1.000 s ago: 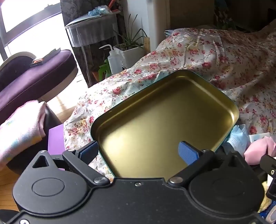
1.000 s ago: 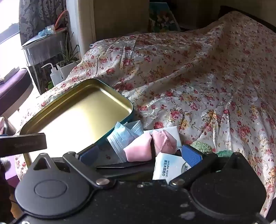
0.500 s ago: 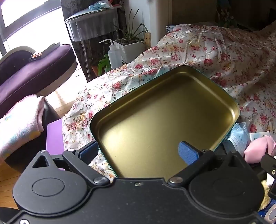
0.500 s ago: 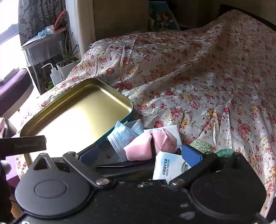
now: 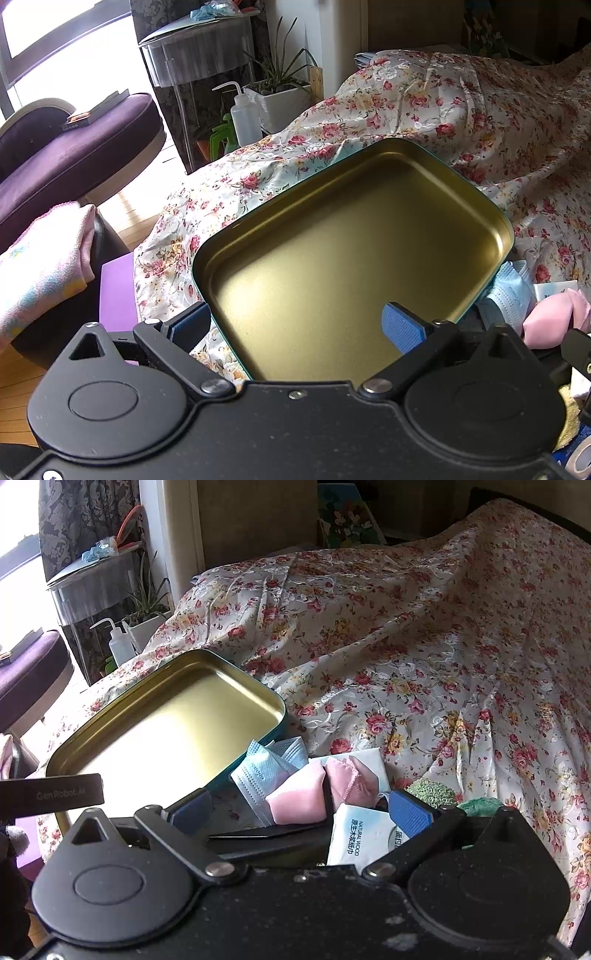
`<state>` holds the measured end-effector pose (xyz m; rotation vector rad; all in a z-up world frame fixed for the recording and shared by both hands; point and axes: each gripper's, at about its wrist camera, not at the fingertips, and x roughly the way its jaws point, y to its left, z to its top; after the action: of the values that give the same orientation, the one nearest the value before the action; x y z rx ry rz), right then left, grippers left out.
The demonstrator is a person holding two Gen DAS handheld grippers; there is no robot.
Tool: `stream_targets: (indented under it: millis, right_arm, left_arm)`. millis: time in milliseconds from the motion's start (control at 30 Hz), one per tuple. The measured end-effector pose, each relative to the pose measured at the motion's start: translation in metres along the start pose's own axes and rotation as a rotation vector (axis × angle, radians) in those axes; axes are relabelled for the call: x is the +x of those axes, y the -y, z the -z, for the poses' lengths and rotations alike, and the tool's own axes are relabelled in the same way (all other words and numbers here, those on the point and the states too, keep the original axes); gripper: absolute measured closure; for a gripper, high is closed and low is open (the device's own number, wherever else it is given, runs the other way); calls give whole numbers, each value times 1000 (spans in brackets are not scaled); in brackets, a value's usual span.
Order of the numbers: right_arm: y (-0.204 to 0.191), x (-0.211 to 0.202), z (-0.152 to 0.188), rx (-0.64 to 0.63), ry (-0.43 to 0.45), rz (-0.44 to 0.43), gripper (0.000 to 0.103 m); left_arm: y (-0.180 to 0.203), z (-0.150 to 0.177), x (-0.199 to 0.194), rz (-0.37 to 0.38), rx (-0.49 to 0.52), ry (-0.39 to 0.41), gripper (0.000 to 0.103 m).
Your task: Organize soft objects
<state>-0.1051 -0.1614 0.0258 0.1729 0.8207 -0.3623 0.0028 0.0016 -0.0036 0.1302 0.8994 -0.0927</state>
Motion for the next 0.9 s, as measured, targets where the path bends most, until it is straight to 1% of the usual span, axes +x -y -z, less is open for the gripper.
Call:
stream_targets:
  millis: [900]
  right_arm:
    - [-3,1,2,-1,-3,-10,0]
  left_arm:
    - [1,1,2,2,-4,-11,6]
